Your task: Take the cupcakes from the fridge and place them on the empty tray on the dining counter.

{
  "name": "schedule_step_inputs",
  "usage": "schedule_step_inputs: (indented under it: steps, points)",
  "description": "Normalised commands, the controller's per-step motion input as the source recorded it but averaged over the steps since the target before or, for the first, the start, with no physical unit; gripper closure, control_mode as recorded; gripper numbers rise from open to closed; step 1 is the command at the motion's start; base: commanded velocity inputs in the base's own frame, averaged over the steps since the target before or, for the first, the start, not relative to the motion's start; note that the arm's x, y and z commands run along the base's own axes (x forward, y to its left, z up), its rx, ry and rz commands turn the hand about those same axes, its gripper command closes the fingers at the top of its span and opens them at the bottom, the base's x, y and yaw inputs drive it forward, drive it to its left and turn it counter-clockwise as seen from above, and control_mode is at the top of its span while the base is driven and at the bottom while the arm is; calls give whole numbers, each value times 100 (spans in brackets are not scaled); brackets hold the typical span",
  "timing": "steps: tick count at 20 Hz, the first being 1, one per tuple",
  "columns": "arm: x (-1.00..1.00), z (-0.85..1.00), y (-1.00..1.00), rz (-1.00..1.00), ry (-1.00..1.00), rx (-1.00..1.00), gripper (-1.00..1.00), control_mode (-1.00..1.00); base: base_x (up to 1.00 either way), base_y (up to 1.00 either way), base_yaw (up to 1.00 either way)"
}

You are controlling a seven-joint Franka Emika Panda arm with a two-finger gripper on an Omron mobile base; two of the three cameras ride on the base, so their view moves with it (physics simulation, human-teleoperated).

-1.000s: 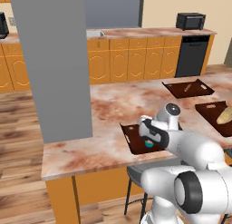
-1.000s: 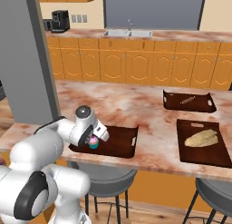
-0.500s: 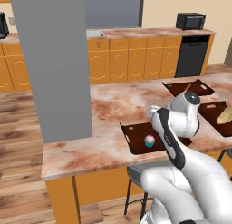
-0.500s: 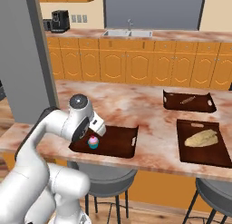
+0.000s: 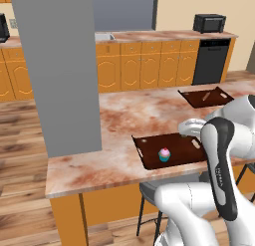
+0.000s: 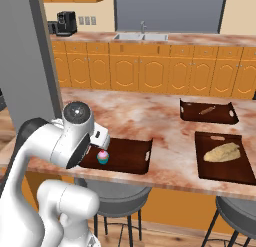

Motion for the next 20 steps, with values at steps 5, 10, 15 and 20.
schedule_step_inputs:
  steps: [5,10,15,20]
  points:
    - [-100,100,0,33,2,-22,-100,-100,0,0,0]
    - [-97,100,12,10,3,-21,-100,-100,0,0,0]
    - [-86,100,5,-11,-3,-7,-100,-100,0,0,0]
    - [-65,65,1,-2,-1,7,-100,-100,0,0,0]
